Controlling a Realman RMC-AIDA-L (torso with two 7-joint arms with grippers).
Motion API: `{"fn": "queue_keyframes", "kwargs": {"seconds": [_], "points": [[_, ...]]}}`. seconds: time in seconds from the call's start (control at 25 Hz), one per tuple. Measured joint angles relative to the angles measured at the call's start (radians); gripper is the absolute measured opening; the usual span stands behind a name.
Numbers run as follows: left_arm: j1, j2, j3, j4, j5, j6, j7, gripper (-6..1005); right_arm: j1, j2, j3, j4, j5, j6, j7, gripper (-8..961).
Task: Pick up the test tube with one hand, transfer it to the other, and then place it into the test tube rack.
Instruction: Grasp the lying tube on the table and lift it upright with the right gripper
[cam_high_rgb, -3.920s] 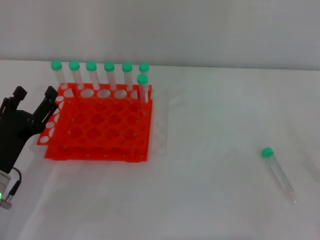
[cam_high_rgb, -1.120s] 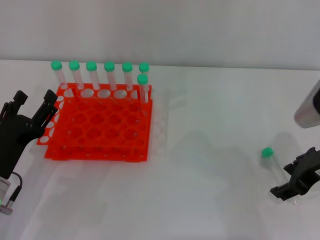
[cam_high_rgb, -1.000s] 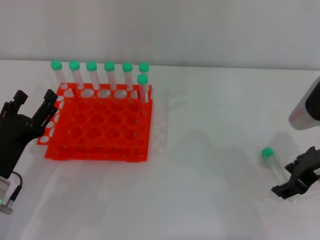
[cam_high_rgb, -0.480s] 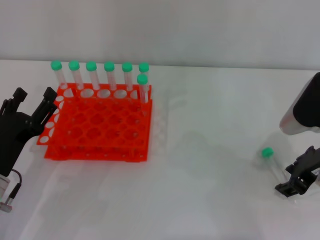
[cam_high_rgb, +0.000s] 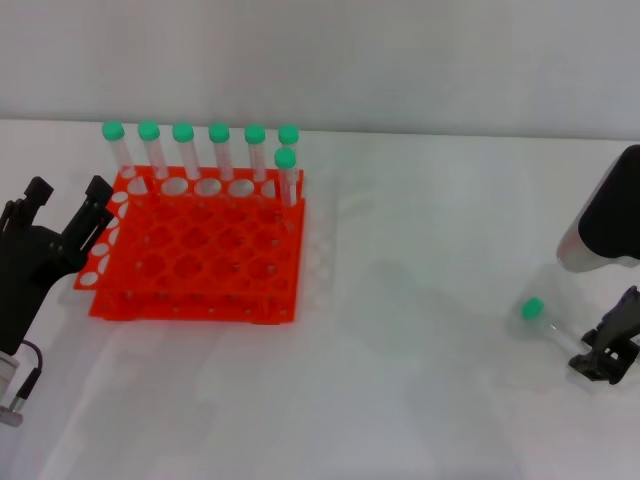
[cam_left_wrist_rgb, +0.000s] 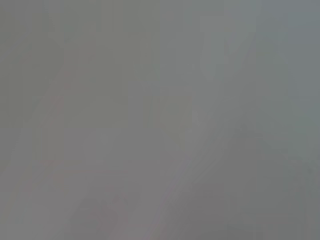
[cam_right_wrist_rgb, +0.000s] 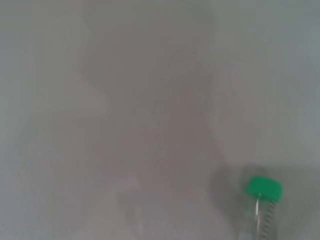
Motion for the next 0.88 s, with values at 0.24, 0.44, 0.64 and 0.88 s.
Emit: {"fn": "queue_keyframes", "kwargs": {"seconds": [0.24, 0.44, 0.64, 0.88], "points": [[-0.001, 0.000, 0.000, 0.002, 0.000, 0.000, 0.000, 819, 0.001, -0.001, -0.008, 0.001, -0.028, 0.003, 0.001, 305], [-0.004, -0.002, 0.000, 0.000, 0.000, 0.000, -0.001, 817, 0.002, -0.001, -0.008, 0.002, -0.058, 0.008, 0.000, 301], [-0.006, -0.002, 0.000, 0.000, 0.000, 0.000, -0.001, 814, 0.008, -0.001, -0.008, 0.002, -0.067, 0.009, -0.002, 302], [-0.005, -0.002, 0.000, -0.002, -0.002, 0.000, -0.001, 811, 0.014, -0.001, -0.010, 0.004, -0.068, 0.010, -0.007, 283]]}}
